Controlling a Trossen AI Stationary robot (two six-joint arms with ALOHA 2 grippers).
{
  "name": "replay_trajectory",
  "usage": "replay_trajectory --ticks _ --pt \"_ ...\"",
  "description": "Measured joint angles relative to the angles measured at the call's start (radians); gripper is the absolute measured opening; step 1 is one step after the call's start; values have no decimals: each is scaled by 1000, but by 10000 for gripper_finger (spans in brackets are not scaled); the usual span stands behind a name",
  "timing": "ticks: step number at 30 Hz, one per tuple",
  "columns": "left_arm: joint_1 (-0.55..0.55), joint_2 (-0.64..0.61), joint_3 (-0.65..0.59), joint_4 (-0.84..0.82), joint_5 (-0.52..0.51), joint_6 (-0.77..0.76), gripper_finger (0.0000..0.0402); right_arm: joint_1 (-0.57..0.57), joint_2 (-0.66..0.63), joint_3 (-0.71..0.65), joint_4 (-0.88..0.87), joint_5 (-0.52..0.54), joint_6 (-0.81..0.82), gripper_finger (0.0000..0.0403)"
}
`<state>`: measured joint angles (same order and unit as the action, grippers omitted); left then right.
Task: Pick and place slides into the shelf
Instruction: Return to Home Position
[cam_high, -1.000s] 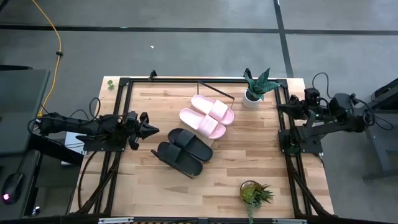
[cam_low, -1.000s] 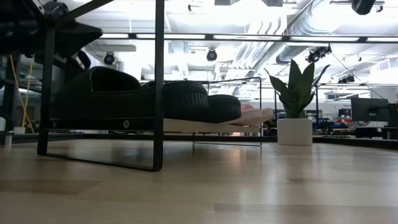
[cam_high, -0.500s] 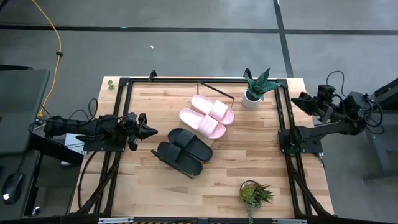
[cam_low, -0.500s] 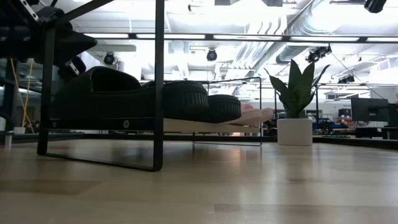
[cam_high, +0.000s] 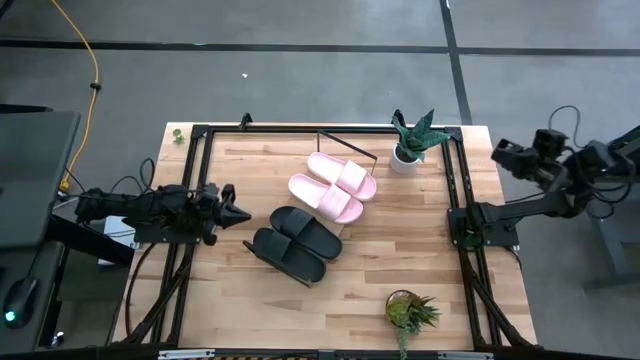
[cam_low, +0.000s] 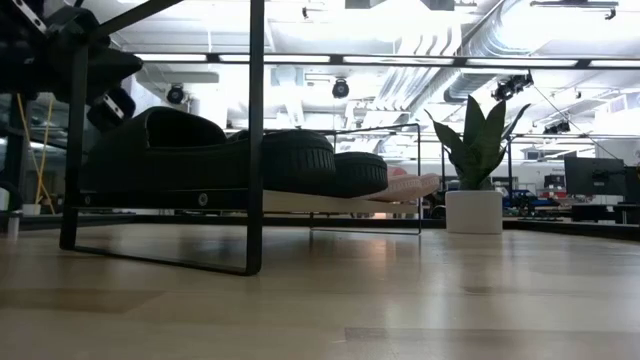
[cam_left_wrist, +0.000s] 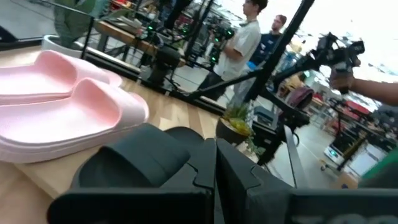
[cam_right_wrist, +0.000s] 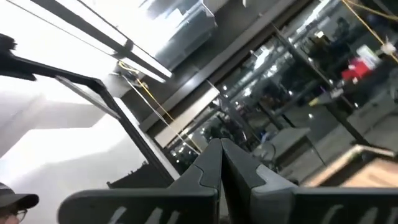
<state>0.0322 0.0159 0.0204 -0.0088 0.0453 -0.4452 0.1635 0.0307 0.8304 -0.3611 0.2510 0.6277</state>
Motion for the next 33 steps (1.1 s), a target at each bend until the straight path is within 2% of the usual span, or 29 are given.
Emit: replay_trajectory --ticks 8,16,21,33 --pt "0 40 0 1 0 56 0 0 0 68 0 -138 -142 0" --pt "0 41 0 2 0 47 0 0 -26 -36 -35 -158 -266 0" --pt "0 41 0 3 -5 46 0 0 -26 -166 70 -140 -324 0" --pt "0 41 0 2 -5 47 1 0 -27 -493 508 -136 -351 0"
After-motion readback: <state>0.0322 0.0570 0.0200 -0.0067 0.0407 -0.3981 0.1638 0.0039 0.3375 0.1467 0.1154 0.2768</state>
